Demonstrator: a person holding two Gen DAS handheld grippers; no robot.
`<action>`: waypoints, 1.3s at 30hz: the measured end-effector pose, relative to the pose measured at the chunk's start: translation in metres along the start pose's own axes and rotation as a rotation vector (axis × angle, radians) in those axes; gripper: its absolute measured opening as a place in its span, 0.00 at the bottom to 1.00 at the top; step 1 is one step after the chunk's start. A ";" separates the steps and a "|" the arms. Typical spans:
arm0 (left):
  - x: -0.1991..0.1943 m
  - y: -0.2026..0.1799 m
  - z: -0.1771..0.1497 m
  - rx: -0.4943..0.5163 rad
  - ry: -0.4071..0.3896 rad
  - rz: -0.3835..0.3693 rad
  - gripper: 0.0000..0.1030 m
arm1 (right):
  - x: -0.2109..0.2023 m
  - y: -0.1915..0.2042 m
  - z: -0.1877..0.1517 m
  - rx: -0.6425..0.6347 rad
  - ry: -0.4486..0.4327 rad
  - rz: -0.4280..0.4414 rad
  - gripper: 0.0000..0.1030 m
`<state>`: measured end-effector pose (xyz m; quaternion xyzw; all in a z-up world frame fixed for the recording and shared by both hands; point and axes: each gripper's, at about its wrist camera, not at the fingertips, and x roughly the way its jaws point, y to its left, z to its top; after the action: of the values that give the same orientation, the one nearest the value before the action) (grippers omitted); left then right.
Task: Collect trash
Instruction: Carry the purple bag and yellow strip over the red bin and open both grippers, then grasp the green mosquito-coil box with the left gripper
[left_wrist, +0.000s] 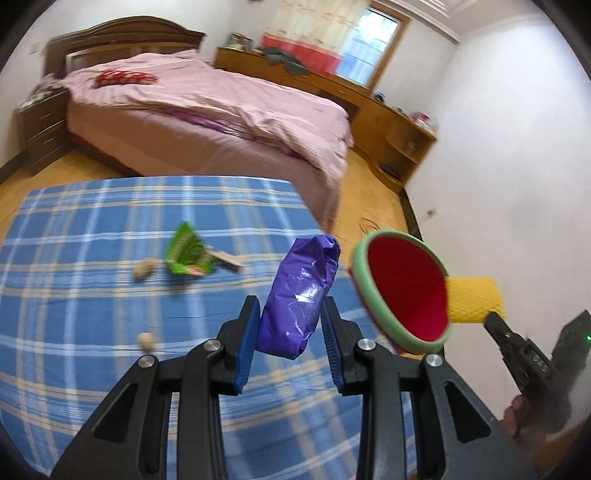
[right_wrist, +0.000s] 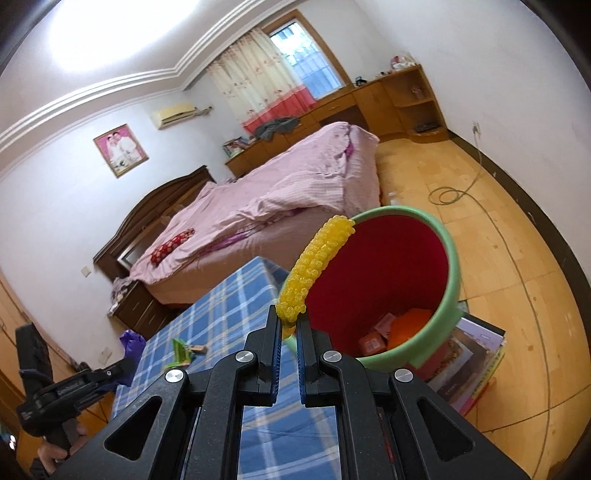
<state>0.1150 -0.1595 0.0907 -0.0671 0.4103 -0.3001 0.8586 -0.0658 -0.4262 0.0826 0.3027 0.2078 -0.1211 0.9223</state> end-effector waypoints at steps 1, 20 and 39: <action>0.004 -0.008 0.000 0.013 0.007 -0.010 0.33 | 0.001 -0.005 0.001 0.008 0.001 -0.003 0.07; 0.109 -0.130 -0.003 0.218 0.135 -0.117 0.33 | 0.030 -0.058 0.000 0.011 0.021 -0.070 0.09; 0.119 -0.126 -0.009 0.236 0.126 -0.035 0.41 | 0.035 -0.067 -0.006 0.038 0.036 -0.050 0.29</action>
<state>0.1082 -0.3284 0.0515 0.0460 0.4239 -0.3648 0.8277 -0.0601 -0.4789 0.0279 0.3167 0.2295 -0.1426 0.9092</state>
